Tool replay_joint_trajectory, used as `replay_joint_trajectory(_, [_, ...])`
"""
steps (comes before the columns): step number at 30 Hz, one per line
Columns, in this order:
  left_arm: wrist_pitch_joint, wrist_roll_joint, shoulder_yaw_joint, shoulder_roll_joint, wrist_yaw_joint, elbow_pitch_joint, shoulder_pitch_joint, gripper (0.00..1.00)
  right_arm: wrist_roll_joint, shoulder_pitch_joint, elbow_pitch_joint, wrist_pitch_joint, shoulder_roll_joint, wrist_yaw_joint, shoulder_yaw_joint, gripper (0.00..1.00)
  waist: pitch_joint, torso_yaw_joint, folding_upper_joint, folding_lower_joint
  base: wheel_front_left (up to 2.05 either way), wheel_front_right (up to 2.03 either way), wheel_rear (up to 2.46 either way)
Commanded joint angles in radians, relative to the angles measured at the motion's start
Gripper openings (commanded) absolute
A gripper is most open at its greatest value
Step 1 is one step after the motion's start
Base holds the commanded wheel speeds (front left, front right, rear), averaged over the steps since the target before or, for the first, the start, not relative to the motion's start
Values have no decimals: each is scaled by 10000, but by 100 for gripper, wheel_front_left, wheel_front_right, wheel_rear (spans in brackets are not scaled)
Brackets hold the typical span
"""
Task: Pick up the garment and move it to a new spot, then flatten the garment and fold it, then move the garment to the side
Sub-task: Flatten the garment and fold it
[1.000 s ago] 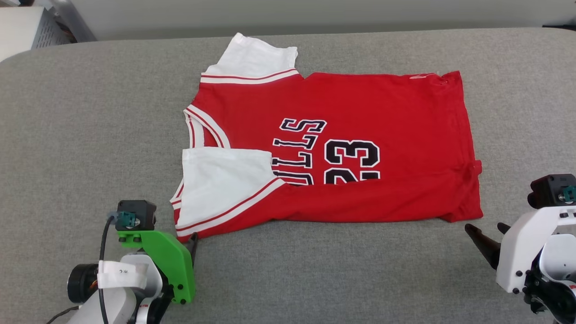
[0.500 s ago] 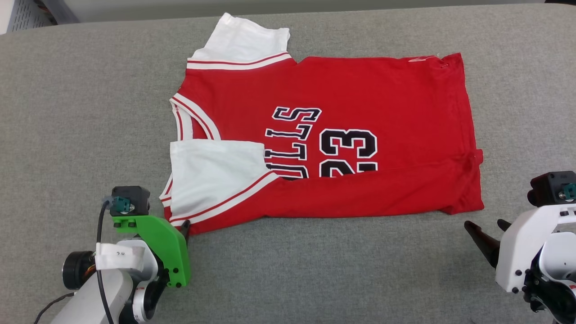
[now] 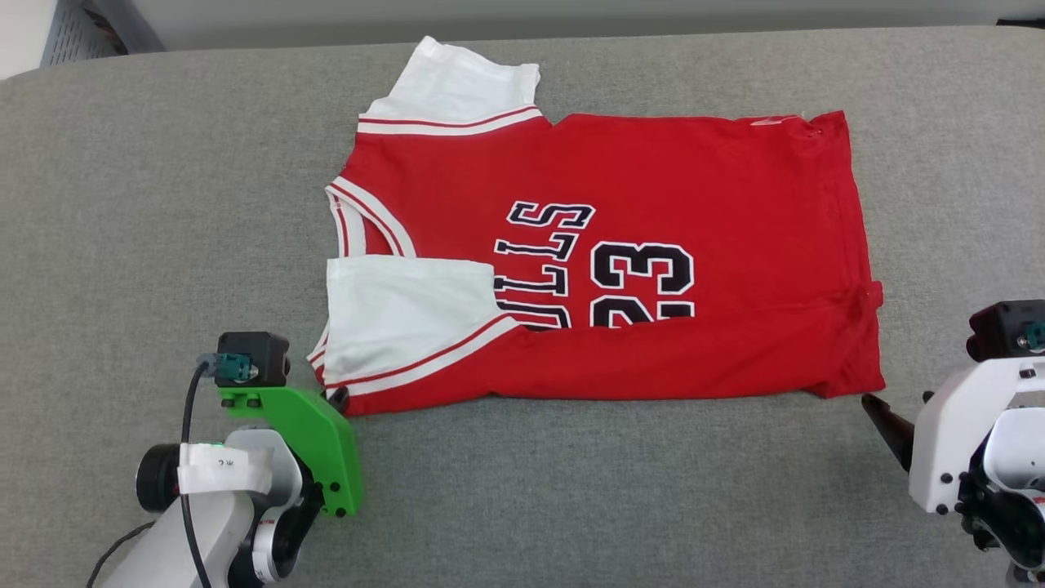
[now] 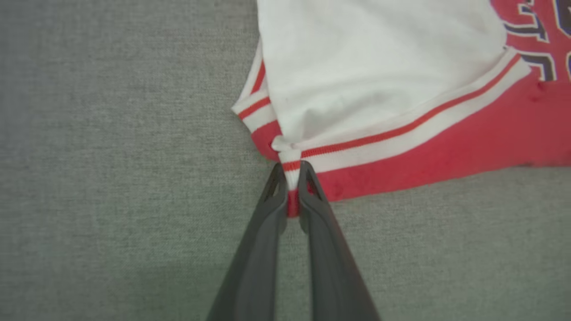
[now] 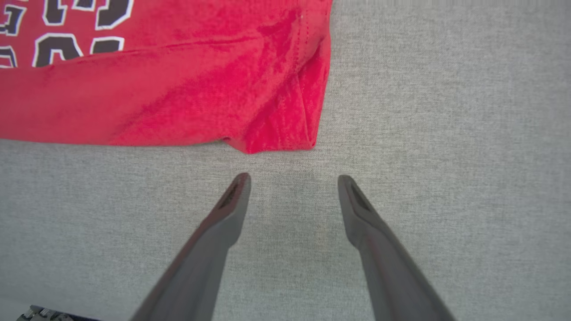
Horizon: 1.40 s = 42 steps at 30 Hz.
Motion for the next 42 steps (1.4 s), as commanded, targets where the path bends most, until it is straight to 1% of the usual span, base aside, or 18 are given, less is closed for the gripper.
replay_joint_trajectory(1, [-145,88,42,5,37,-177,17,0,-139,-314,146,-85,59,-9,14,100,-41,111,0,0,0,0,0])
replay_joint_trajectory(8, [-56,358,-34,169,223,-1136,-122,0,-637,-1149,1238,-189,176,-9,107,100,149,340,0,0,0,0,0])
replay_joint_trajectory(12, [12,456,-91,212,316,-1509,-156,0,-924,-1554,1978,-272,250,-9,-16,100,334,452,0,0,0,0,0])
replay_joint_trajectory(18, [-22,545,-181,214,328,-1662,-187,0,-1294,-1809,2776,-383,346,-9,-155,100,563,564,0,0,0,0,0])
replay_joint_trajectory(23, [-28,567,-181,274,338,-1591,-195,0,-1228,-1773,3226,-344,431,-9,-116,100,632,602,0,0,0,0,0])
replay_joint_trajectory(24, [-33,568,-184,284,334,-1567,-195,0,-1208,-1750,3316,-332,426,-9,-94,39,627,605,0,0,0,0,0])
replay_joint_trajectory(25, [-36,562,-185,288,330,-1544,-192,0,-1198,-1730,3389,-325,409,-9,-70,0,617,605,0,0,0,0,0])
replay_joint_trajectory(34, [-6,470,-242,385,270,-1145,-7,0,-867,-1539,3755,-564,85,-9,14,0,139,553,0,0,0,0,0])
replay_joint_trajectory(42, [2,339,-379,467,157,-920,383,0,-353,-1118,3546,-447,-167,-9,-179,0,-693,488,0,0,0,0,0])
